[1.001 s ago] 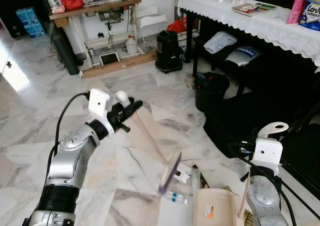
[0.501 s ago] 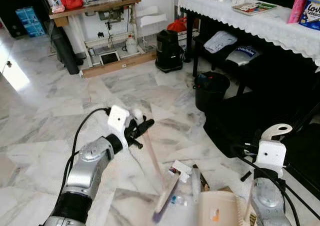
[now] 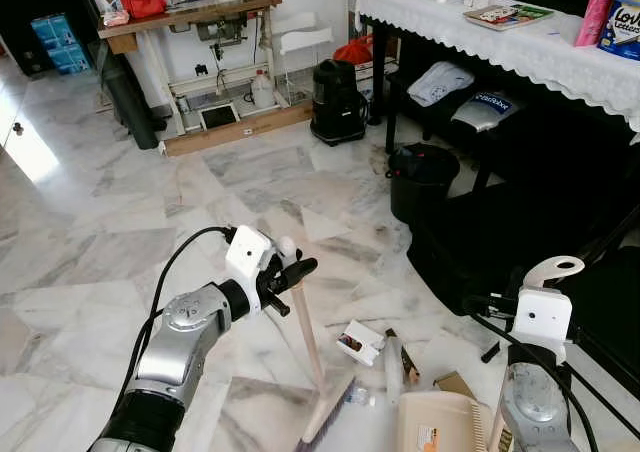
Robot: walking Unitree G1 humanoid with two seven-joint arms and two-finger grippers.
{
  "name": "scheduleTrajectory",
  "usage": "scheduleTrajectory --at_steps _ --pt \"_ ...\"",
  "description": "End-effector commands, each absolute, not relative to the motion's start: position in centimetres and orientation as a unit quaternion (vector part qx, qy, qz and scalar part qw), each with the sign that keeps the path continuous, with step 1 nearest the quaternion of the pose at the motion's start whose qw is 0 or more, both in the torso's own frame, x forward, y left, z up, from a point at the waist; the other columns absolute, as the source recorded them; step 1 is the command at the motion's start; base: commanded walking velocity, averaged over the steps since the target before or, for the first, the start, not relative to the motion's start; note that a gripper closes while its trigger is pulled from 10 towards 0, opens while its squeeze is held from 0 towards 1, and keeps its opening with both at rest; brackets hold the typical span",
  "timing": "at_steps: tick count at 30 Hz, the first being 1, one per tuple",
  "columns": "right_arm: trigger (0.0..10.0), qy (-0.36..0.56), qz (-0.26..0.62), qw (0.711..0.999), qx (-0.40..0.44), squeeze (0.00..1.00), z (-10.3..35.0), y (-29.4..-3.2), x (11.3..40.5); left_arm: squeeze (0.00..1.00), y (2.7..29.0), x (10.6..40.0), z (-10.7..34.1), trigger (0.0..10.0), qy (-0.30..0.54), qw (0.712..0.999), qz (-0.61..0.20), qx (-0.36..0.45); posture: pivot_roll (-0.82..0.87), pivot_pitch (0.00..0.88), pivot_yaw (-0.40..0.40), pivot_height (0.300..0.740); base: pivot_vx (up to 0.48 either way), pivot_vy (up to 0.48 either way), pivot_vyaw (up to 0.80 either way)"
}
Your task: Sweep floor
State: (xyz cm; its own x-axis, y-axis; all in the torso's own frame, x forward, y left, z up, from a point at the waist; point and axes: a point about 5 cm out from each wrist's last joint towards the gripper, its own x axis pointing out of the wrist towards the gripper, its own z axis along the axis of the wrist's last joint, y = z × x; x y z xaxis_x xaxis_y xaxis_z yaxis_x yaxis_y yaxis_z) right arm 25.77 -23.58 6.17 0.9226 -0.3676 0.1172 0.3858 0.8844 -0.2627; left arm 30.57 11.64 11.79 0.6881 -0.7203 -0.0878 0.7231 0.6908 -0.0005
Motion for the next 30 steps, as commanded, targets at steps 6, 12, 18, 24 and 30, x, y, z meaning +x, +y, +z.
scheduleTrajectory --at_steps 6,12,18,24,30 --pt "10.0 -0.048 -0.19 0.971 -0.136 0.0 6.6 -22.9 26.3 0.0 10.2 30.2 11.2 10.0 0.062 0.896 -0.438 0.027 -0.01 0.0 0.104 0.74 0.0 0.0 0.0" --pt "10.0 -0.043 -0.193 0.971 -0.135 0.0 6.3 -23.0 25.9 0.0 10.4 29.7 10.8 10.0 0.081 0.885 -0.457 0.038 -0.01 0.002 0.108 0.74 0.0 0.0 0.0" --pt "10.0 -0.042 -0.19 0.972 -0.134 0.0 6.2 -22.9 26.0 0.0 12.1 29.3 11.3 10.0 0.088 0.88 -0.462 0.06 0.01 0.006 0.106 0.74 0.0 0.0 0.0" --pt "10.0 -0.037 -0.184 0.973 -0.134 0.0 5.8 -22.6 26.1 0.0 14.1 30.8 14.3 10.0 0.023 0.916 -0.399 0.036 0.01 0.0 0.104 0.74 0.0 0.0 0.0" --pt "10.0 -0.022 -0.185 0.973 -0.134 0.0 5.0 -22.7 25.6 0.0 15.4 32.0 17.9 10.0 -0.043 0.933 -0.357 -0.018 0.0 0.0 0.107 0.74 0.0 0.0 0.0"
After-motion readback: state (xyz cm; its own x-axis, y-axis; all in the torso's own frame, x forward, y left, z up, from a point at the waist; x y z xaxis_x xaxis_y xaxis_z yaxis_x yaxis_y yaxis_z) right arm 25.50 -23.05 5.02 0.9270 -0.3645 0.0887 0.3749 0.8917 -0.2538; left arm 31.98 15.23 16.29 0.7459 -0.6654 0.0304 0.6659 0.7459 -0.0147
